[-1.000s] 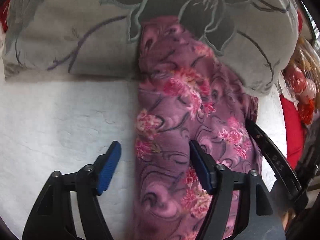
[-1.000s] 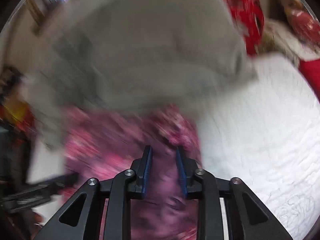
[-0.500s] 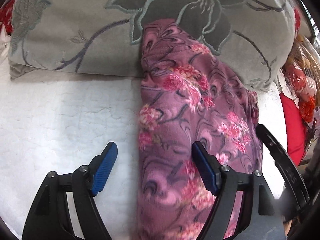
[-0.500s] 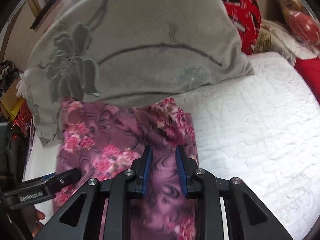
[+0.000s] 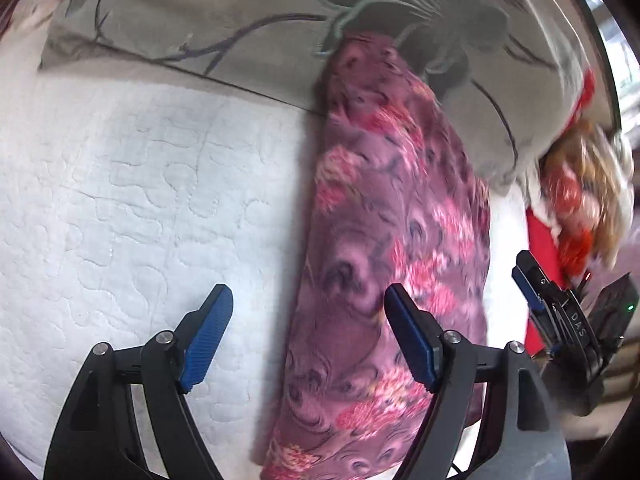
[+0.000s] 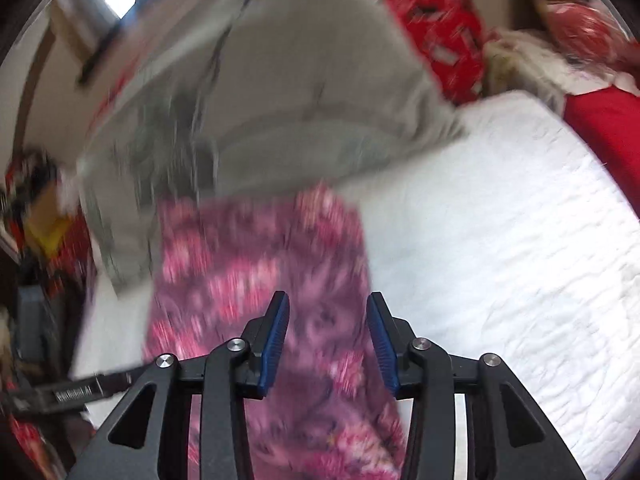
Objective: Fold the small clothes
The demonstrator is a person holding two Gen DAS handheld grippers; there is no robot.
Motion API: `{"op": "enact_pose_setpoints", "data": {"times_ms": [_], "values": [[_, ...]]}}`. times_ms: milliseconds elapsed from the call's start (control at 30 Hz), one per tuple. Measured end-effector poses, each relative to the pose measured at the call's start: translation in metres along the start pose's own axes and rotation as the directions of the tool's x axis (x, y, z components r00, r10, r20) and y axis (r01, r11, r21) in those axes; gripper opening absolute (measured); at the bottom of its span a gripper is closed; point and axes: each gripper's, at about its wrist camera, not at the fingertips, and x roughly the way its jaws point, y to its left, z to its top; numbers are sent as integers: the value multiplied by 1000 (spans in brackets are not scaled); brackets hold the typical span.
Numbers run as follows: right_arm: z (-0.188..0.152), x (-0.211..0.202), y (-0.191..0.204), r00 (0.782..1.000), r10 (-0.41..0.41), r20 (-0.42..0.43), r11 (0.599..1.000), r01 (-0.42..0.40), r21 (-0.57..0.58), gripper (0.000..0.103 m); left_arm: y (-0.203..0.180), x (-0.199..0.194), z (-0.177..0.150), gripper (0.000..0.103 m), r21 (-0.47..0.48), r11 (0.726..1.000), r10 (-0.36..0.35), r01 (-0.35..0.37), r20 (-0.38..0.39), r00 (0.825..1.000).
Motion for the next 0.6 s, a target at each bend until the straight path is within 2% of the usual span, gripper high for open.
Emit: {"op": "enact_pose_setpoints", "data": {"times_ms": [100, 200, 233, 267, 333, 400, 467, 600], "values": [[13, 21, 1, 999, 2, -35, 1000, -2, -1, 43, 4, 15, 6, 79, -26, 1000, -13, 12, -39, 999], [6, 59, 7, 980, -107, -168, 992, 93, -86, 43, -6, 20, 6, 79, 20, 1000, 14, -13, -38, 999], [3, 65, 8, 977, -123, -176, 989, 106, -106, 43, -7, 19, 7, 79, 29, 999, 13, -12, -45, 999], [5, 62, 9, 983, -119, -137, 988, 104, -110, 43, -8, 17, 7, 79, 32, 999, -2, 4, -50, 999], [12, 55, 1, 984, -109, -141, 993, 100, -71, 43, -4, 10, 11, 79, 24, 999, -42, 43, -55, 998], [13, 44, -15, 988, -82, -135, 997, 80, -21, 44, 8, 6, 10, 79, -9, 995, -95, 95, -63, 993], [11, 34, -31, 989, -17, -148, 1000, 20, 20, 48, 13, 9, 7, 79, -48, 988, -149, 145, -76, 986], [-10, 33, -49, 960, 170, -222, 984, -155, 83, 54, 6, 17, -3, 79, -77, 974, -222, 215, -105, 969]]}}
